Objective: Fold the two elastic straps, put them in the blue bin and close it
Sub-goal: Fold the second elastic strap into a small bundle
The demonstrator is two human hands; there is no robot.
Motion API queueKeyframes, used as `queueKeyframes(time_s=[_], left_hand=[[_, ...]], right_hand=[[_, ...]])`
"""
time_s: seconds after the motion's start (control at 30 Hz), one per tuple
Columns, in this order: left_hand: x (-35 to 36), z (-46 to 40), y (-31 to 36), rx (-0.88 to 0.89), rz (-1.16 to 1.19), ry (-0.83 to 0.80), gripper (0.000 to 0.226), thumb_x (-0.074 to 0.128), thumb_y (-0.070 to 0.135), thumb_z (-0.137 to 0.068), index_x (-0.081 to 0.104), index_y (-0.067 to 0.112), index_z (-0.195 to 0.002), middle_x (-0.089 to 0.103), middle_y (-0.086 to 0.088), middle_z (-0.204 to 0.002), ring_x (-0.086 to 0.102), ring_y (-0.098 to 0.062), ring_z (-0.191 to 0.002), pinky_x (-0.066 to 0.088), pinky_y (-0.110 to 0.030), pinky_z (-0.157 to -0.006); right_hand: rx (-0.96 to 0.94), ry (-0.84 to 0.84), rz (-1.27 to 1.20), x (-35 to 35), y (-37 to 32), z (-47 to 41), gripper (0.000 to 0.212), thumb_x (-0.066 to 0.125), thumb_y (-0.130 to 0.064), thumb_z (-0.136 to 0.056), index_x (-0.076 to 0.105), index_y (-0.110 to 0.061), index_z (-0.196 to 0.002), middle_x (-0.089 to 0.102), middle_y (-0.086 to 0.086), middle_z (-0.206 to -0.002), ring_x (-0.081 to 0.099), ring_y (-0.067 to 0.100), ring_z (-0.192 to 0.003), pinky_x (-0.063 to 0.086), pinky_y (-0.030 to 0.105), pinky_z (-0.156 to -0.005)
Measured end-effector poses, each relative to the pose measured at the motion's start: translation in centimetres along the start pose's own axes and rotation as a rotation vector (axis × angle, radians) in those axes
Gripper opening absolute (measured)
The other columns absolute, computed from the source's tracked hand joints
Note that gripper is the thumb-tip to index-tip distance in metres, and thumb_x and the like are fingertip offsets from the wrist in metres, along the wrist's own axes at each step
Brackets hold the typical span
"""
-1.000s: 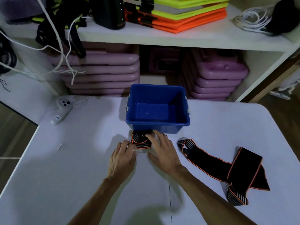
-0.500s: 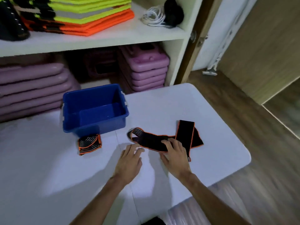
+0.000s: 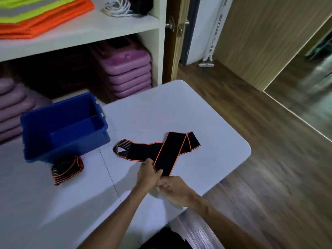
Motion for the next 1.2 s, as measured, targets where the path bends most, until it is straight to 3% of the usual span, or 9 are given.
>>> queueKeyframes(time_s=[0.1,0.2,0.33,0.57,0.67,0.77,0.9,1.1,1.2], left_hand=[[-2.1,-0.7,-1.4,0.041,-0.12,-0.009,0.024,0.057,0.003,-0.075,0.052,0.009,-0.097,0.057,-0.016,-0.104,0.058,-0.033,-0.093,0.05,-0.037,-0.08],[-4.0,-1.4,-3.2,0.095,-0.179,-0.075,0.04,0.058,-0.005,-0.075,0.058,0.014,-0.11,0.051,-0.014,-0.109,0.056,-0.032,-0.102,0.048,-0.038,-0.093],[-5.6,-1.7,-4.5,0.115,-0.042,-0.199,0.051,0.074,-0.001,-0.071,0.058,0.019,-0.115,0.048,-0.005,-0.111,0.054,-0.018,-0.1,0.044,-0.024,-0.087],[-6.7,-1.8,-4.9,0.138,-0.025,-0.082,0.046,0.067,-0.009,-0.075,0.06,0.017,-0.113,0.055,-0.002,-0.108,0.054,-0.013,-0.098,0.043,-0.023,-0.087],[-6.7,-1.9,-5.1,0.152,-0.022,-0.035,0.045,0.066,-0.008,-0.076,0.06,0.021,-0.111,0.057,-0.002,-0.107,0.056,-0.014,-0.1,0.043,-0.022,-0.088],[-6.7,-2.0,-4.8,0.152,-0.013,-0.029,0.047,0.066,-0.008,-0.078,0.059,0.02,-0.115,0.057,0.0,-0.109,0.056,-0.012,-0.1,0.041,-0.019,-0.086],[-7.5,-2.3,-4.7,0.184,-0.057,-0.009,0.05,0.067,-0.005,-0.078,0.059,0.019,-0.12,0.055,0.002,-0.11,0.054,-0.01,-0.098,0.041,-0.019,-0.088],[-10.8,-4.0,-2.1,0.36,-0.195,0.121,0.034,0.047,-0.011,-0.072,0.066,0.015,-0.083,0.06,-0.003,-0.085,0.057,-0.02,-0.08,0.049,-0.036,-0.073],[-11.8,-5.1,-1.9,0.273,-0.257,0.225,0.039,0.056,-0.006,-0.078,0.063,0.013,-0.111,0.055,-0.009,-0.106,0.052,-0.025,-0.101,0.048,-0.038,-0.091]], right_hand=[[-0.014,0.212,-0.043,-2.8,0.1,-0.3,0.029,0.051,-0.015,-0.094,0.068,-0.022,-0.116,0.069,-0.012,-0.1,0.06,-0.011,-0.083,0.044,0.006,-0.076],[0.021,0.536,0.036,-8.0,1.7,-1.0,0.033,0.06,-0.015,-0.092,0.06,-0.019,-0.124,0.061,-0.005,-0.108,0.056,0.003,-0.097,0.047,0.018,-0.086],[0.244,0.347,0.254,-10.3,4.3,-3.2,0.073,0.07,-0.034,-0.082,0.035,-0.023,-0.145,0.038,0.002,-0.133,0.034,0.026,-0.125,0.043,0.036,-0.094],[0.143,0.259,0.275,-7.4,5.7,-4.2,0.08,0.075,-0.054,-0.064,0.041,-0.032,-0.134,0.035,-0.009,-0.122,0.029,0.015,-0.11,0.04,0.034,-0.096],[0.127,0.341,0.252,-7.1,6.0,-4.4,0.055,0.073,-0.042,-0.07,0.047,-0.029,-0.118,0.043,-0.009,-0.111,0.036,0.017,-0.104,0.042,0.032,-0.086],[0.085,0.399,-0.01,-7.1,5.5,-4.5,0.02,0.066,-0.03,-0.084,0.049,-0.027,-0.095,0.057,-0.007,-0.09,0.052,0.012,-0.087,0.046,0.024,-0.07],[0.011,0.594,-0.279,-9.2,4.6,-3.1,0.021,0.06,-0.006,-0.088,0.053,-0.024,-0.097,0.055,-0.002,-0.073,0.048,0.012,-0.062,0.039,0.017,-0.056],[-0.187,0.805,0.271,-12.8,3.4,-1.8,0.044,0.056,0.003,-0.087,0.062,-0.023,-0.121,0.045,-0.008,-0.096,0.043,0.017,-0.095,0.037,0.021,-0.085],[-0.234,0.795,0.573,-12.7,3.7,-2.6,0.045,0.064,0.0,-0.082,0.064,-0.024,-0.12,0.052,0.002,-0.109,0.046,0.024,-0.104,0.036,0.035,-0.089]])
Point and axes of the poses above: each hand's wrist, its own z-axis away from the middle knuckle, its own x-axis out of the palm, y = z × x, the point moved 4 cm from there along -z, towards the middle knuckle
